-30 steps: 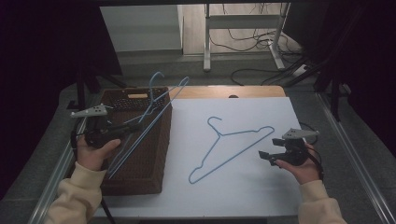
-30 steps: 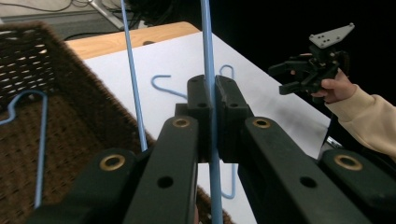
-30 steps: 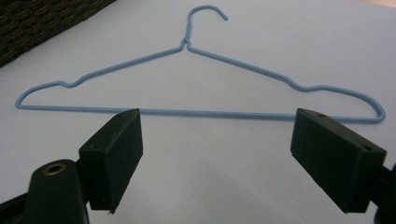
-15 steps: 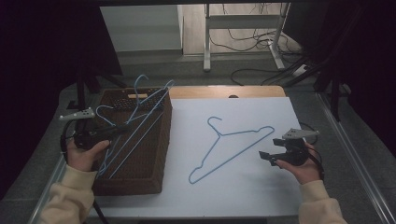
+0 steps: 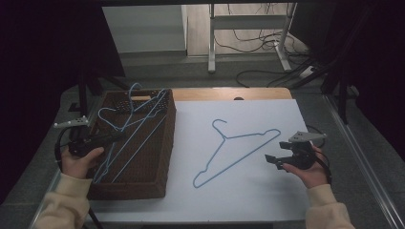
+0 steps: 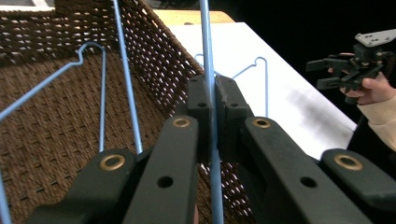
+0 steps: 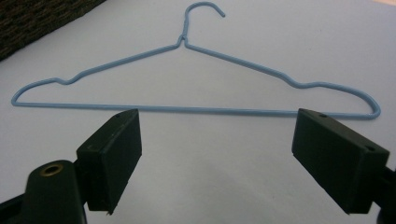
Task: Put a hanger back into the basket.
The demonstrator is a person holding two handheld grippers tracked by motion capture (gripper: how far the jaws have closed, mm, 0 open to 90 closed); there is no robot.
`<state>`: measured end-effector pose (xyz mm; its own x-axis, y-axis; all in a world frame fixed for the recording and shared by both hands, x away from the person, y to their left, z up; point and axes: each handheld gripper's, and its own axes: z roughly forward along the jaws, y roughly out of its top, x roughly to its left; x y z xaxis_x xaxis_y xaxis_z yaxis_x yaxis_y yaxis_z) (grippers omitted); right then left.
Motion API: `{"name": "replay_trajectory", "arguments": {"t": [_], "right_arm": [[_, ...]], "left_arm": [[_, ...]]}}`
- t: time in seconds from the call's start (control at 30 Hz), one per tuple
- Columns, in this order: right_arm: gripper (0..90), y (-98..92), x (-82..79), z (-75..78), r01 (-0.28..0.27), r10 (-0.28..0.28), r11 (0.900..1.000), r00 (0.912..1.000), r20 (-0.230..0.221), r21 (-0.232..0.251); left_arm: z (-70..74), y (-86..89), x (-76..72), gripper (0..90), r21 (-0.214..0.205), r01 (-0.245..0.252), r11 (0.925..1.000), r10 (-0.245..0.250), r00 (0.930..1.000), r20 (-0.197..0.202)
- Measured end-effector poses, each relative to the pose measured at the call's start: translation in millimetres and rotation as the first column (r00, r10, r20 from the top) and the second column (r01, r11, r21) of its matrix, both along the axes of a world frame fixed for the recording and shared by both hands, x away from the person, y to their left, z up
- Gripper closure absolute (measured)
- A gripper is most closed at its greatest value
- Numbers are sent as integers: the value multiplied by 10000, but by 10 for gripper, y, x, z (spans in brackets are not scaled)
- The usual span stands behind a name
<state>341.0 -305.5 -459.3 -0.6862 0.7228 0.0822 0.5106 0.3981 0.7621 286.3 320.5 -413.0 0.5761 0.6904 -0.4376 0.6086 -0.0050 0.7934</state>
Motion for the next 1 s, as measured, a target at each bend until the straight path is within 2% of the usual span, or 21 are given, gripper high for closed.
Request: {"name": "replay_trajectory", "arguments": {"t": [0.07, 0.3, 0.57, 0.7, 0.77, 0.93, 1.0], "right_arm": [[159, 3, 0, -2, -2, 2, 10000, 10000, -21, -7], [159, 14, -2, -2, -25, 25, 10000, 10000, -15, -66], [159, 24, -1, -4, -46, 46, 10000, 10000, -40, -84], [159, 20, 3, -11, -52, 52, 9999, 10000, -55, -103], [159, 22, 2, -11, -44, 43, 9999, 10000, -69, -104], [159, 26, -1, -7, -38, 38, 9999, 10000, -67, -105], [159, 27, -2, -5, -63, 63, 9999, 10000, -50, -103]], "left_arm": [[-3, 4, 4, 861, -53, 1, 10000, -2, 10000, -62], [-8, -45, 35, 860, 307, 165, 9994, -162, 9998, -118], [-54, -32, 174, 862, 757, 316, 9966, -286, 9988, -398], [-115, -17, 201, 863, 572, 309, 9979, -277, 9980, -560], [-141, -19, 199, 863, 653, 327, 9973, -287, 9978, -602], [-205, 24, 180, 863, 595, 81, 9982, -41, 9977, -682], [-254, 47, 177, 862, 752, -76, 9971, 142, 9961, -868]]}}
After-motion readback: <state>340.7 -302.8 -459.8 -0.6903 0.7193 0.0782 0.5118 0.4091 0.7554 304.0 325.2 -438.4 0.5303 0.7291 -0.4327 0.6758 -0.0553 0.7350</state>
